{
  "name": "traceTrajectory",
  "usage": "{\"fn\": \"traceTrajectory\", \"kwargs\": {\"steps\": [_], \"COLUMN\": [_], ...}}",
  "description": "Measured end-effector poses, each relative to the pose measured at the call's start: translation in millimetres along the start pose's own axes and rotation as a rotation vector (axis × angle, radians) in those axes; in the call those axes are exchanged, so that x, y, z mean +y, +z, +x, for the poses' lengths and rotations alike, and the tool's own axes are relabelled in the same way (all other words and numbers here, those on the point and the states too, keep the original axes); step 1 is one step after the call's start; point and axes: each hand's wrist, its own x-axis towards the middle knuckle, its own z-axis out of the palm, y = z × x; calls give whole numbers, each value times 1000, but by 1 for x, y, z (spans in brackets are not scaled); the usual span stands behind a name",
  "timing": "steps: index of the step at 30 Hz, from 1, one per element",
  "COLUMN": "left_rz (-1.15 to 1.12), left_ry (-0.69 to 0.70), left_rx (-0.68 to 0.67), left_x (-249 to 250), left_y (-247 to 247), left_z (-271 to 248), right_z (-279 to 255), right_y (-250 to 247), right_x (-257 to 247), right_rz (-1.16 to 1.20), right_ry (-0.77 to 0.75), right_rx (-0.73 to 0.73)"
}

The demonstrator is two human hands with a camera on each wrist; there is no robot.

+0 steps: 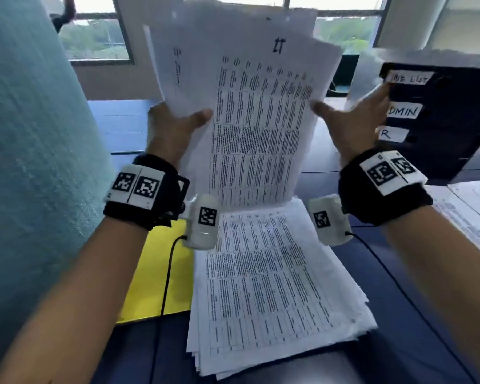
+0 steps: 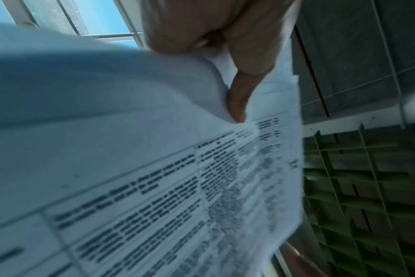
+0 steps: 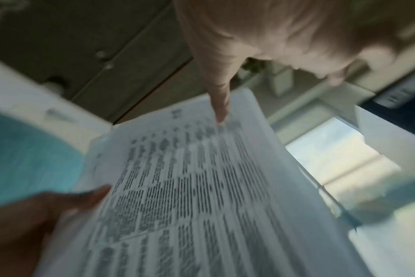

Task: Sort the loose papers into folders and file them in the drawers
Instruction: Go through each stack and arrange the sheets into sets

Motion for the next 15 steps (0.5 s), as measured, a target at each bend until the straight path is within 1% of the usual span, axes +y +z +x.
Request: {"fn": "traceTrajectory", "kwargs": {"steps": [1,2,3,4,6,8,9,11,13,15], "left_rz": [-58,-101,-121,-124,-117,-134,-133,-132,-144,-159], "left_ry": [8,17,29,48,89,119,130,122,87,52], "left_rx": [-28,-59,-87,-111,-149,-155,-144,-123,-113,-146], "left_x": [4,5,8,12,21,27,29,25,15,2], "left_y": [-2,-1,0,3,7,7,7,6,6,6], "left_z": [0,1,1,2,4,9,10,8,2,-6], "right_z": [-2,-4,-3,-4,-5,-4,-4,-6,-14,-22], "right_y": [-2,-2,-2,-3,-6,-9,-9,-7,-3,3], "right_x": [5,9,10,7,-7,-18,-20,-13,1,15], "right_rz": [207,413,533,557,495,464,465,504,494,479], "right_ry": [84,131,114,58,-67,-140,-155,-157,-137,-119], "right_rx": [-114,-239,-302,-312,-253,-172,-137,-111,-120,-141]}}
